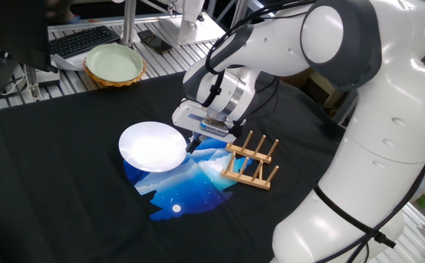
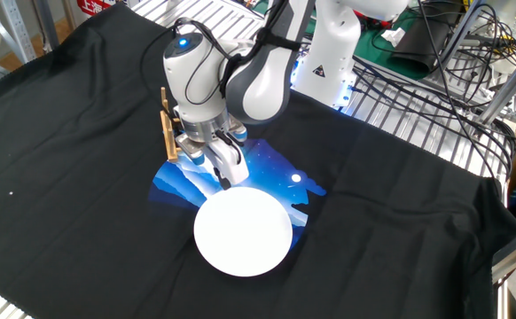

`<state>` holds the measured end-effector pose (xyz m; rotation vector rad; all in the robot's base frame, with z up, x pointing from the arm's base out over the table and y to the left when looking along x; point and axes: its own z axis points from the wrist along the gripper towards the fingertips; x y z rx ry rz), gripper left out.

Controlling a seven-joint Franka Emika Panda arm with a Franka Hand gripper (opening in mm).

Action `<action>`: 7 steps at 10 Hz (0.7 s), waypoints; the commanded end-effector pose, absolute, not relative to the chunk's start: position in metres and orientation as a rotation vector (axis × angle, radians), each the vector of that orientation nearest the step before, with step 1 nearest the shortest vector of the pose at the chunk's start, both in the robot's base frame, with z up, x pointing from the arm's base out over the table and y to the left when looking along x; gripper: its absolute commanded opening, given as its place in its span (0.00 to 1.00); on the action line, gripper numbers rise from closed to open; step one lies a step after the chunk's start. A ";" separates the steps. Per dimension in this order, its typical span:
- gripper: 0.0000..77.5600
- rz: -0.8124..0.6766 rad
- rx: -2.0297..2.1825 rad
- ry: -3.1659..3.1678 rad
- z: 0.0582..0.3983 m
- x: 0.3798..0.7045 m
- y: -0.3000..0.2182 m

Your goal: Put the dish on the dish rack

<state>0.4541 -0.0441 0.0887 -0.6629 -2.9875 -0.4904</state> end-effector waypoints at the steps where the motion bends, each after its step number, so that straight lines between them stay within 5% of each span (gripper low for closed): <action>1: 0.00 -0.498 -0.680 -2.982 0.090 0.455 -0.045; 7: 0.00 -0.457 -0.789 -2.909 0.090 0.455 -0.045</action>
